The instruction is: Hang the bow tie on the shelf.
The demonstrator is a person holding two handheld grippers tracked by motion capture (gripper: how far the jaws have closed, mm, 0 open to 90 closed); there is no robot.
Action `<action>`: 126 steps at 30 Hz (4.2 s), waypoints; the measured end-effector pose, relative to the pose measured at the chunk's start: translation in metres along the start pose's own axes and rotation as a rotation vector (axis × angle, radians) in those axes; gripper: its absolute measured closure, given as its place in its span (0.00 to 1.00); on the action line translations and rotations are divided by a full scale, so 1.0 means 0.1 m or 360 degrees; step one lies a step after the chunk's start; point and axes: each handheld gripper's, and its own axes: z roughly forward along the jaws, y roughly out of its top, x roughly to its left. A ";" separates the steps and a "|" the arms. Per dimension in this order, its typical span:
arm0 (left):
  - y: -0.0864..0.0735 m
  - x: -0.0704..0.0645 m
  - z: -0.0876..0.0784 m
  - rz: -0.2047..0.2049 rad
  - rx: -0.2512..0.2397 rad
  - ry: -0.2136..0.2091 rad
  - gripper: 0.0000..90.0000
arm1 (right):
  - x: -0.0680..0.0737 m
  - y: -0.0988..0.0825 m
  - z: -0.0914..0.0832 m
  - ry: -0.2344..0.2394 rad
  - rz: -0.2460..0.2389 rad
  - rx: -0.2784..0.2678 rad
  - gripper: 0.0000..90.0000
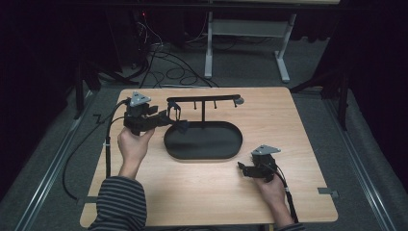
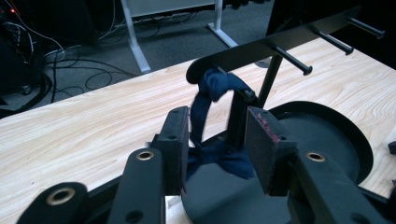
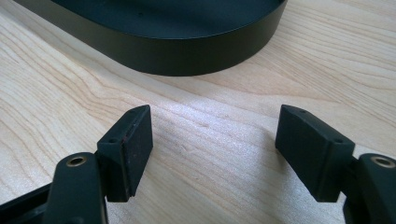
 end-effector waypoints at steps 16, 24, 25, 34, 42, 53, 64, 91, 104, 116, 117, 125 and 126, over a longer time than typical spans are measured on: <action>-0.17 0.00 -0.22 -0.0036 -0.0003 -0.0037 0.62 | 0.00 0.00 0.00 -0.0004 -0.0003 0.0000 0.32; -0.24 0.00 -0.31 -0.0036 -0.0008 -0.0041 0.61 | 0.00 0.00 0.00 -0.0003 -0.0002 0.0001 0.32; -0.25 0.00 -0.32 -0.0038 -0.0012 -0.0044 0.61 | 0.00 0.00 0.00 -0.0004 -0.0003 0.0000 0.32; -0.32 0.00 -0.38 -0.0052 -0.0015 -0.0048 0.60 | 0.00 0.00 0.00 -0.0002 -0.0003 0.0001 0.32; -0.36 -0.05 -0.40 -0.0039 -0.0010 -0.0059 0.59 | 0.00 0.00 0.00 -0.0001 -0.0005 -0.0001 0.32; -0.51 -0.12 -0.49 -0.0037 0.0005 -0.0091 0.58 | 0.00 0.00 0.00 -0.0002 -0.0004 0.0001 0.32; -0.67 -0.15 -0.57 -0.0067 -0.0013 -0.0130 0.58 | 0.00 0.00 0.00 -0.0001 -0.0012 -0.0001 0.32; -0.97 -0.14 -0.60 -0.0162 -0.0003 -0.0205 0.58 | 0.00 0.00 0.00 -0.0002 -0.0012 0.0002 0.32; -1.09 -0.15 -0.59 -0.0192 0.0016 -0.0207 0.58 | 0.01 0.00 0.00 -0.0003 -0.0010 -0.0001 0.32; -1.18 -0.12 -0.54 -0.0192 0.0059 -0.0153 0.58 | 0.01 0.00 0.00 -0.0003 -0.0010 0.0003 0.32; -1.18 -0.12 -0.55 -0.0194 0.0063 -0.0151 0.58 | 0.01 0.00 0.00 -0.0003 -0.0010 0.0002 0.32; -1.23 -0.07 -0.57 -0.0221 0.0071 -0.0140 0.58 | 0.01 0.00 0.00 -0.0004 -0.0009 -0.0001 0.32; -1.23 -0.07 -0.57 -0.0223 0.0072 -0.0137 0.58 | 0.01 0.00 0.00 -0.0004 -0.0009 -0.0001 0.32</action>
